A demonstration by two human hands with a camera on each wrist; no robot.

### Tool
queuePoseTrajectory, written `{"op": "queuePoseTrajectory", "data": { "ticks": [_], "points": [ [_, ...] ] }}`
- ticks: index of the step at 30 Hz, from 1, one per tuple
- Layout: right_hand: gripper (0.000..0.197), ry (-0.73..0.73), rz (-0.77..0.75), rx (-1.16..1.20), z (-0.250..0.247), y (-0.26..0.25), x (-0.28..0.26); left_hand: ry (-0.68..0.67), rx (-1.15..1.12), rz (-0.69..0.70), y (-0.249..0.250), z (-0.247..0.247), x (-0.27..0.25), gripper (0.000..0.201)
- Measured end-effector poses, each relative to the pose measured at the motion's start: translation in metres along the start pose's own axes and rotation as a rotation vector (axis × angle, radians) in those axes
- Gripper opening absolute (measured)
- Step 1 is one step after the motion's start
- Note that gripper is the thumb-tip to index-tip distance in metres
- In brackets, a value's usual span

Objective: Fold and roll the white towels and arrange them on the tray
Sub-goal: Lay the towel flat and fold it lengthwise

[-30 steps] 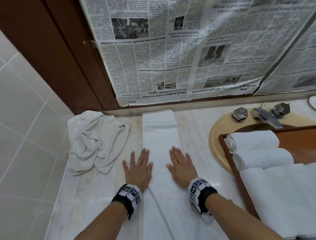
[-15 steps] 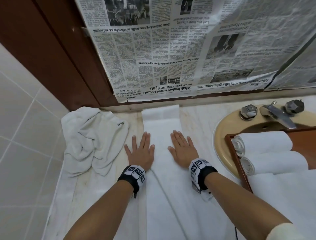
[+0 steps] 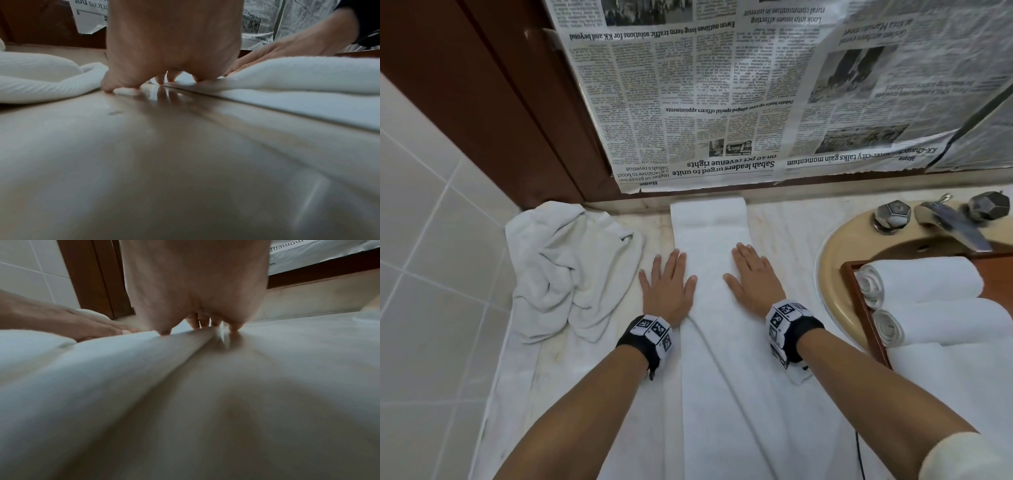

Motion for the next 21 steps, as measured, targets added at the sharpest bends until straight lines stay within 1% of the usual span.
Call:
{"op": "queuePoseTrajectory", "data": {
  "ticks": [2, 5, 6, 9, 13, 17, 19, 21],
  "points": [
    [0.068, 0.029, 0.0, 0.057, -0.004, -0.002, -0.009, 0.03, -0.081, 0.049, 0.0, -0.004, -0.007, 0.061],
    [0.066, 0.07, 0.014, 0.166, -0.012, -0.004, -0.03, 0.055, -0.284, 0.116, 0.002, -0.012, -0.024, 0.059],
    [0.064, 0.086, 0.018, 0.196, -0.015, -0.006, -0.04, 0.058, -0.304, 0.136, 0.003, -0.015, -0.032, 0.058],
    [0.061, 0.113, 0.01, 0.255, -0.016, -0.01, -0.074, 0.055, -0.287, 0.211, 0.009, -0.016, -0.057, 0.054],
    [0.051, 0.037, 0.014, 0.236, 0.001, -0.012, -0.117, 0.037, -0.251, 0.265, 0.019, -0.013, -0.081, 0.045],
    [0.041, -0.045, 0.056, 0.145, 0.013, -0.014, -0.141, 0.022, 0.013, 0.266, 0.03, -0.012, -0.086, 0.038],
    [0.032, -0.085, 0.082, 0.133, 0.015, -0.018, -0.147, -0.025, 0.044, 0.269, 0.033, -0.009, -0.088, 0.037],
    [0.018, -0.126, 0.116, 0.128, 0.015, -0.024, -0.151, -0.076, 0.002, 0.28, 0.034, -0.004, -0.092, 0.037]
  ]
}}
Point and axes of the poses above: each hand's wrist, its own x-axis towards the middle knuckle, its own z-axis out of the palm, y = z × x, the point moved 6 cm from there along x, towards the middle knuckle, and after that the axes turned 8 degrees about x, right-handed, at the moved point
